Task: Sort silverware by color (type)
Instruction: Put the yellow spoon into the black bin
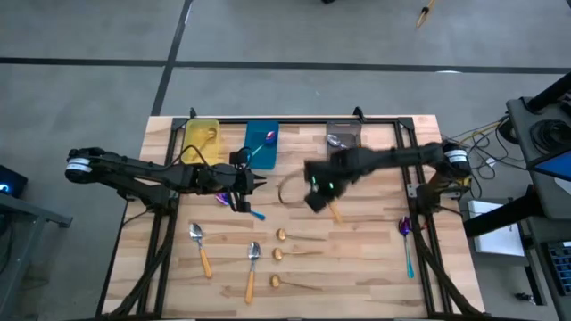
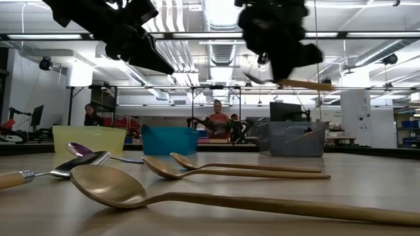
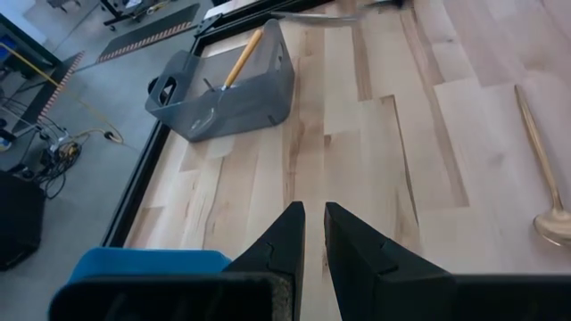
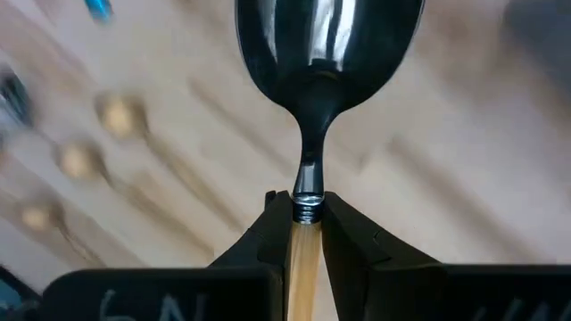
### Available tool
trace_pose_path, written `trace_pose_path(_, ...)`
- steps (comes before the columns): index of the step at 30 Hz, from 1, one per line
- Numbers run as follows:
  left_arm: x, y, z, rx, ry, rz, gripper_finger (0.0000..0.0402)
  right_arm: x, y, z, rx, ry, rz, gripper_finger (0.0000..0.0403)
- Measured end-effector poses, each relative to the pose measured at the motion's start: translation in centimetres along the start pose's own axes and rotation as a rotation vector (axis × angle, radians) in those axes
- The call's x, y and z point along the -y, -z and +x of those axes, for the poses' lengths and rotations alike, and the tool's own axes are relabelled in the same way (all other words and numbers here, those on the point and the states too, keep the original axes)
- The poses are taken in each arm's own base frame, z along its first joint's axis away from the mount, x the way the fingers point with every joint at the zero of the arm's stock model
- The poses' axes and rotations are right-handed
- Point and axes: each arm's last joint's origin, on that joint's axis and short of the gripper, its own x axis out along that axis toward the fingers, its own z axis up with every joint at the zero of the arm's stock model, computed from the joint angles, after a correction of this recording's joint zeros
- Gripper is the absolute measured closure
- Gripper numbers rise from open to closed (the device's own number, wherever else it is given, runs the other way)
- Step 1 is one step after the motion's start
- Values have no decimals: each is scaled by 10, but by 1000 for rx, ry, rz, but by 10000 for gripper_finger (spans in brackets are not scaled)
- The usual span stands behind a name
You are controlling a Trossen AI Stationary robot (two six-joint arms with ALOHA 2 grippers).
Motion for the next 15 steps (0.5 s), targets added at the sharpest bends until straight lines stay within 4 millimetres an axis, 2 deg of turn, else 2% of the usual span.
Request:
trace_pose_path(5, 0, -1, 0, 13, -5, -1, 373, 20, -47, -31, 97, -39, -19, 370)
trace_pose_path(8, -1, -4, 0, 41, -13, -9, 373, 37, -70, -43, 110, -17, -22, 370)
trace_pose_path(15, -2, -7, -1, 66, -21, -17, 373, 75, -122, -56, 36, 71, -48, 370)
